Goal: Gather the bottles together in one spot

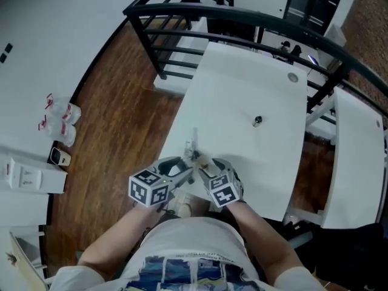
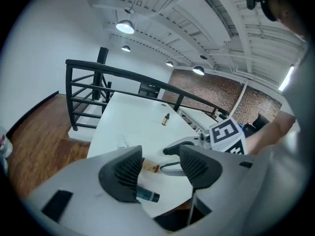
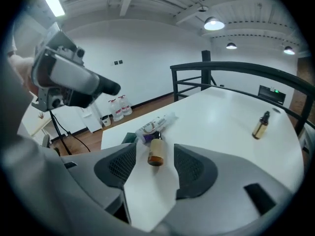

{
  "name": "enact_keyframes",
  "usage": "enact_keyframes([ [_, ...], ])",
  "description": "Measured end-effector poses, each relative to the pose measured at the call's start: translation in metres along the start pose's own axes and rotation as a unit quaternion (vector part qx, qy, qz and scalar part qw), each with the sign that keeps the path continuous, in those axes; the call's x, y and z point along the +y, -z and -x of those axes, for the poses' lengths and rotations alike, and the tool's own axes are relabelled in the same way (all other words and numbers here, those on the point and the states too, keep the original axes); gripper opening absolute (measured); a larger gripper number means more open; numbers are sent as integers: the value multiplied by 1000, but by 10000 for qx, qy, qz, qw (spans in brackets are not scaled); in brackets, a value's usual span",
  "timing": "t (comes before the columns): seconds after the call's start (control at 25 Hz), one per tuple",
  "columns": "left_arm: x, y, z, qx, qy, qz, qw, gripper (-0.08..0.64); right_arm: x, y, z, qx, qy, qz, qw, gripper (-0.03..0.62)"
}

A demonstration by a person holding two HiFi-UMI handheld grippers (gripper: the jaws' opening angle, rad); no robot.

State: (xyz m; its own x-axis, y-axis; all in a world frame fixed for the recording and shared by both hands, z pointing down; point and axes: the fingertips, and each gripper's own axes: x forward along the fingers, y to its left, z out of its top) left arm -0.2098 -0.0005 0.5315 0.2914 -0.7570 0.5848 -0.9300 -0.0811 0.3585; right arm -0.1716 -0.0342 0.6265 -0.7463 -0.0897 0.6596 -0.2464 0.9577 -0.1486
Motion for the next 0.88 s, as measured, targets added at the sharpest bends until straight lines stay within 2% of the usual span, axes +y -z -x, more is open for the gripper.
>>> enact_keyframes([
  [0.24, 2, 6, 15, 24, -24, -27, 10000, 241, 7, 19, -49, 520, 48, 307, 9982, 261],
  [0.32, 3, 6, 16, 44, 6, -64, 10000, 241, 3, 25, -57, 661, 166, 333, 9971, 218],
  [0.44, 6, 8, 16, 74, 89, -99, 9999, 241, -3, 25, -59, 613, 309, 313, 9971, 163],
  [0.56, 7, 9, 12, 147, 230, -198, 9994, 241, -9, 27, -49, 533, 409, 161, 9976, 161],
  [0.72, -4, 2, 0, 255, 586, -452, 9969, 241, -19, 21, -8, -1, 516, -473, 9975, 160],
  [0.88, -29, -20, -17, 274, 1340, -584, 9889, 241, -21, -3, 51, -987, 637, -870, 9893, 160],
])
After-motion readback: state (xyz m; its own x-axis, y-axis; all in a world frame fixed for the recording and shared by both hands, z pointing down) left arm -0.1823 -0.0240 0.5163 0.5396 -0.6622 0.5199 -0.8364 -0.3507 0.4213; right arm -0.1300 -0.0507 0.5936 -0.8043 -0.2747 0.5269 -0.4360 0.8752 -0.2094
